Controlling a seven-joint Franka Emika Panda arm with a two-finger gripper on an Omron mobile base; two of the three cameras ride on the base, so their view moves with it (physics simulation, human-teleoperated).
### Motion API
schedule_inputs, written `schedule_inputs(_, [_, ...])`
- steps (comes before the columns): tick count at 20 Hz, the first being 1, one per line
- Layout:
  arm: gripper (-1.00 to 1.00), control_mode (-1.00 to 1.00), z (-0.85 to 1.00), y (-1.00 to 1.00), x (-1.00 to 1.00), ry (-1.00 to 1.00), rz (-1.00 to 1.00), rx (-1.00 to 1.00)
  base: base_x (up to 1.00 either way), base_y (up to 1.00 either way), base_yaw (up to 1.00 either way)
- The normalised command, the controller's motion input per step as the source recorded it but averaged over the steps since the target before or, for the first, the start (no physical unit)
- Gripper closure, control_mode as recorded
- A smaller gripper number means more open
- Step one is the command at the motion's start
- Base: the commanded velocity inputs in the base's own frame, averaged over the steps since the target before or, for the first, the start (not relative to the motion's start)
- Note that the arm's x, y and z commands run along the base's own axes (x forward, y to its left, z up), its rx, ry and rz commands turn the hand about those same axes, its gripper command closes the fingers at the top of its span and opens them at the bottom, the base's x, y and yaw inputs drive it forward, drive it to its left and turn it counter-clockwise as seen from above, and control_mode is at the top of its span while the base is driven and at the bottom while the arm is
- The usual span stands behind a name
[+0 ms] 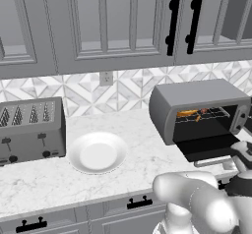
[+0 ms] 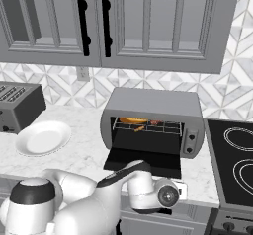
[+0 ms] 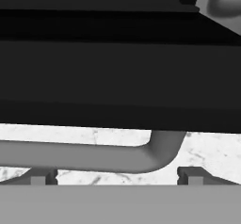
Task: Pick up the kebab skewer and baguette bread, and place them inside the toaster oven. Close the toaster oven door and start by setting the timer.
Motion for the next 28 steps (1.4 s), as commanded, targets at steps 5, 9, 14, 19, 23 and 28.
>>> schedule_inputs(5, [-1.0,-1.0,-0.19,0.13,0.25,0.0,0.02,0.0,0.0,0.0,0.0])
schedule_inputs(9, [-1.0,-1.0,0.0,0.04,0.23,0.0,0.0,0.0,0.0,0.0,0.0])
schedule_inputs(14, [-1.0,-1.0,0.27,0.0,0.13,-0.02,0.0,0.01,0.0,0.0,0.0])
schedule_inputs(19, [-1.0,-1.0,0.47,0.0,0.09,-0.05,0.0,0.03,0.0,0.0,0.0])
schedule_inputs(23, [-1.0,-1.0,0.55,0.0,0.14,-0.05,0.0,0.03,0.0,0.0,0.0])
schedule_inputs(28, [-1.0,-1.0,0.53,0.0,0.19,-0.06,0.0,0.03,0.0,0.0,0.0])
